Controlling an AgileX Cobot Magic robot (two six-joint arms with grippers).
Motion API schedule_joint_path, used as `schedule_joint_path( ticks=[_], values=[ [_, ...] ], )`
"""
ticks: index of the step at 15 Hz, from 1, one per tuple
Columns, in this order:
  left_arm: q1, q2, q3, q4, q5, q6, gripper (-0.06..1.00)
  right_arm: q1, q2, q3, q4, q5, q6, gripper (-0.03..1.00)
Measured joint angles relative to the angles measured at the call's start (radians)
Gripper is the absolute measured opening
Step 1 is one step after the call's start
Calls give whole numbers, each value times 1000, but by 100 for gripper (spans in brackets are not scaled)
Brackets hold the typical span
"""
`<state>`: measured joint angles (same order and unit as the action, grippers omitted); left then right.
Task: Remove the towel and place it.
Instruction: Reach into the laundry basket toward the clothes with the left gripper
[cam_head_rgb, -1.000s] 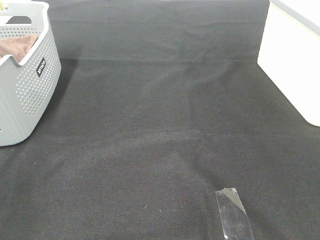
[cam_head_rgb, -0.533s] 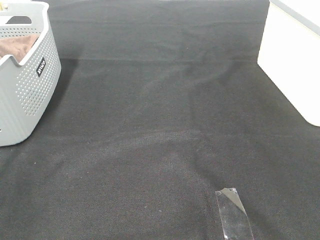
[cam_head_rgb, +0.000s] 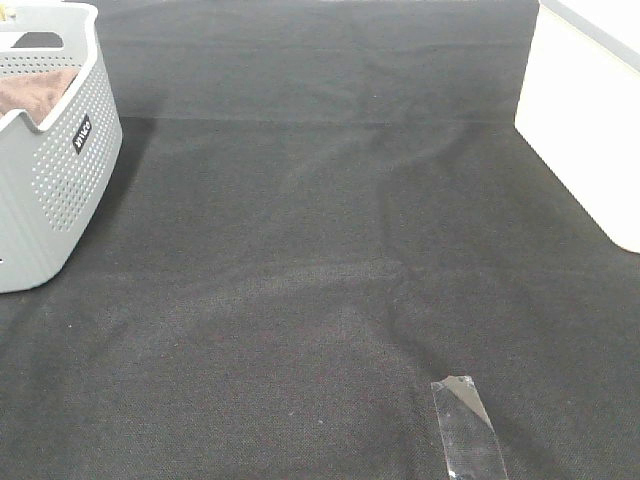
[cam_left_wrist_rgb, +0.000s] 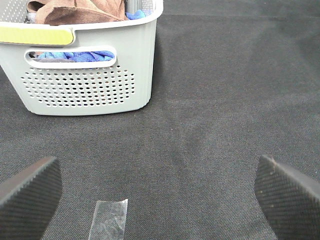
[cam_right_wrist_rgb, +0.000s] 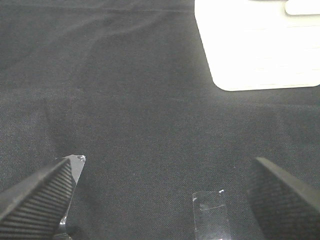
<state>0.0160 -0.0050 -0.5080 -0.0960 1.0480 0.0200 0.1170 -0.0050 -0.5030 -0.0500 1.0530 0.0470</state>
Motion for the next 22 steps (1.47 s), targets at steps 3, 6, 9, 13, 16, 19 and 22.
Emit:
schedule_joint_path(
  ticks=[3, 6, 9, 13, 16, 19, 22],
  values=[
    [0, 0, 0, 0, 0, 0, 99, 0, 0, 0, 1, 0, 0, 91],
    [0, 0, 0, -2, 0, 0, 99, 0, 0, 0, 1, 0, 0, 91],
    [0, 0, 0, -2, 0, 0, 99, 0, 0, 0, 1, 0, 0, 91],
    [0, 0, 0, -4, 0, 0, 99, 0, 0, 0, 1, 0, 0, 91],
    [0, 12, -4, -4, 1, 0, 99, 0, 0, 0, 1, 0, 0, 91],
    [0, 230, -152, -3, 27, 118, 99, 0, 0, 0, 1, 0, 0, 91],
    [0, 578, -421, 12, 116, 347, 99, 0, 0, 0, 1, 0, 0, 91]
  ],
)
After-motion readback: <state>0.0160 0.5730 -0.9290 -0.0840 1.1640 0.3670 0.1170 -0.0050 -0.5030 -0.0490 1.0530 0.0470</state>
